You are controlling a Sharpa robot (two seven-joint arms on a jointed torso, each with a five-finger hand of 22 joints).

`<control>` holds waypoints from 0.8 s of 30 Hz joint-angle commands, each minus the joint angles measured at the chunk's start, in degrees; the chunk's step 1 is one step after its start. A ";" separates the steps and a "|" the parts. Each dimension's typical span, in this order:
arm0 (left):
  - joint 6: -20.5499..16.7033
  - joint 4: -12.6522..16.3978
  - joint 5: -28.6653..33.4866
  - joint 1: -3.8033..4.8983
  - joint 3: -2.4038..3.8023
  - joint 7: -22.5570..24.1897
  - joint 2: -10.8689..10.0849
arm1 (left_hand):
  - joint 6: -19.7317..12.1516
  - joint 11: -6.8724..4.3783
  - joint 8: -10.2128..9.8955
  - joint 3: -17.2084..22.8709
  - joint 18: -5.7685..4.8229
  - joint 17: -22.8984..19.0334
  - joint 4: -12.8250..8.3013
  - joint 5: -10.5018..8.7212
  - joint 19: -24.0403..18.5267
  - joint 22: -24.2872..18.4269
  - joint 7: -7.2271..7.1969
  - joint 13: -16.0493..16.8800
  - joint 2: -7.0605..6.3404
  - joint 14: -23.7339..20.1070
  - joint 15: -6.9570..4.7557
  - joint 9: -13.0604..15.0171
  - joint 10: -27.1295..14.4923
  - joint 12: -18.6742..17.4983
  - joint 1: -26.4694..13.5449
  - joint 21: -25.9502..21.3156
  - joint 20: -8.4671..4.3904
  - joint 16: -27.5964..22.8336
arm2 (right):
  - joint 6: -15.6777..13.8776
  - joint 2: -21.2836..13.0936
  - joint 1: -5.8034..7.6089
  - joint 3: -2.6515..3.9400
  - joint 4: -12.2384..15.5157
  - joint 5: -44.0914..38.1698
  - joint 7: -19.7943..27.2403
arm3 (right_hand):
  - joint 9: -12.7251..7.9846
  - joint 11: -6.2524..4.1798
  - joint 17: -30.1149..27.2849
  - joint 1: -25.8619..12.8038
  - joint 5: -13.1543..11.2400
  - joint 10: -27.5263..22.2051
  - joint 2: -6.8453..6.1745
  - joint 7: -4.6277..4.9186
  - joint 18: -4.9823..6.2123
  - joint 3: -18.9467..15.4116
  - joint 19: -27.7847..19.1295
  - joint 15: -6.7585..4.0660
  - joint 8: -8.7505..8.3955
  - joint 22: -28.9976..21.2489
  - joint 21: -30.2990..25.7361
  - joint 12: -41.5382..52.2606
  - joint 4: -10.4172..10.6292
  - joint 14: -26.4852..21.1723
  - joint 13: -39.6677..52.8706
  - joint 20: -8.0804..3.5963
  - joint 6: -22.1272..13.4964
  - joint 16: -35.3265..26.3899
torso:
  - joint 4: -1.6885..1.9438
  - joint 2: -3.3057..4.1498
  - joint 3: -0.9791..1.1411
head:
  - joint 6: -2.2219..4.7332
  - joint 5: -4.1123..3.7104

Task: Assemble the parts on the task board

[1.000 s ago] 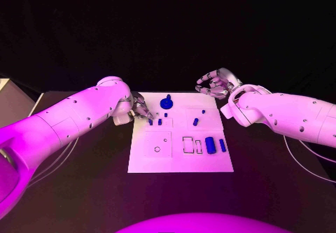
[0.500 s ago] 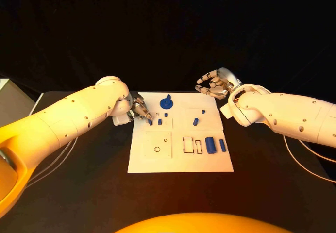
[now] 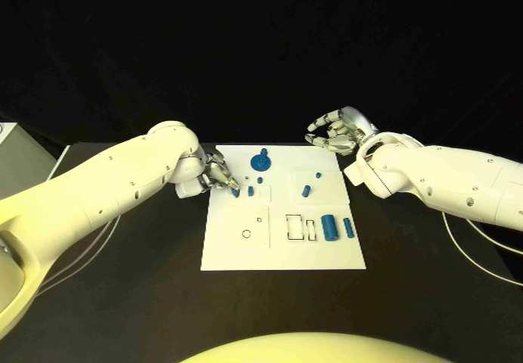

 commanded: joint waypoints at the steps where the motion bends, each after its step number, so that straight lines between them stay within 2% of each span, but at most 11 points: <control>1: -0.69 0.95 3.30 -0.06 0.04 0.81 -0.20 | 0.50 -0.51 0.39 8.69 -0.57 15.09 -9.18 0.44 0.55 3.94 -0.06 0.21 -0.28 5.84 -0.40 0.07 0.93 0.21 -0.23 0.35 0.06 0.24 | 0.62 0.05 -0.02 0.01 -0.05 -0.38 0.50 | 0.07 -0.10 6.09 -0.61 0.32 0.45 -0.03 -0.13 0.63 0.32 1.60 -0.31 -0.25 7.14 -0.01 0.27 0.02 3.87 7.65 -0.32 -0.33 -0.27 | -0.06 0.05 -0.04 | 0.03 0.02; 15: -9.94 7.62 5.84 -0.10 0.07 2.37 -4.75 | 1.62 -0.82 0.34 9.18 -0.78 15.09 -10.13 2.74 1.23 4.78 -0.38 1.37 -0.82 5.84 -0.65 0.35 2.30 0.78 -0.38 1.04 -0.23 0.24 | 0.49 -0.24 -0.04 0.01 0.01 -0.32 0.64 | 0.08 -0.10 6.05 -0.70 0.30 0.41 -0.03 -0.13 0.64 0.31 1.59 -0.31 -0.25 7.12 -0.04 0.20 0.06 3.86 7.59 -0.32 -0.33 -0.29 | 0.14 0.00 -0.10 | 0.10 0.11; 21: -14.19 10.59 3.95 -0.19 0.07 3.62 -6.62 | 1.83 -0.89 0.30 9.29 -0.85 15.09 -10.28 3.19 1.42 5.02 -0.45 1.49 -0.94 5.84 -0.72 0.38 2.50 0.83 -0.41 1.24 -0.32 0.24 | 0.45 -0.40 -0.07 0.01 0.11 -0.31 0.69 | 0.10 -0.10 6.09 -0.80 0.28 0.41 -0.02 -0.13 0.64 0.31 1.59 -0.31 -0.25 7.10 -0.08 0.21 0.11 3.87 7.59 -0.32 -0.32 -0.27 | -0.03 0.07 -0.14 | 0.18 0.24; 24: -18.08 12.91 1.30 -0.34 0.07 5.16 -8.08 | 2.00 -0.94 0.29 9.34 -0.93 15.09 -10.38 3.44 1.65 5.30 -0.50 1.82 -1.03 5.84 -0.76 0.40 2.76 1.00 -0.43 1.46 -0.38 0.24 | 0.33 -0.64 -0.09 0.01 0.24 -0.31 0.72 | 0.10 -0.10 6.09 -0.80 0.28 0.41 -0.02 -0.13 0.64 0.31 1.59 -0.31 -0.25 7.10 -0.08 0.21 0.11 3.87 7.59 -0.32 -0.32 -0.27 | 0.06 0.04 -0.08 | 0.16 0.16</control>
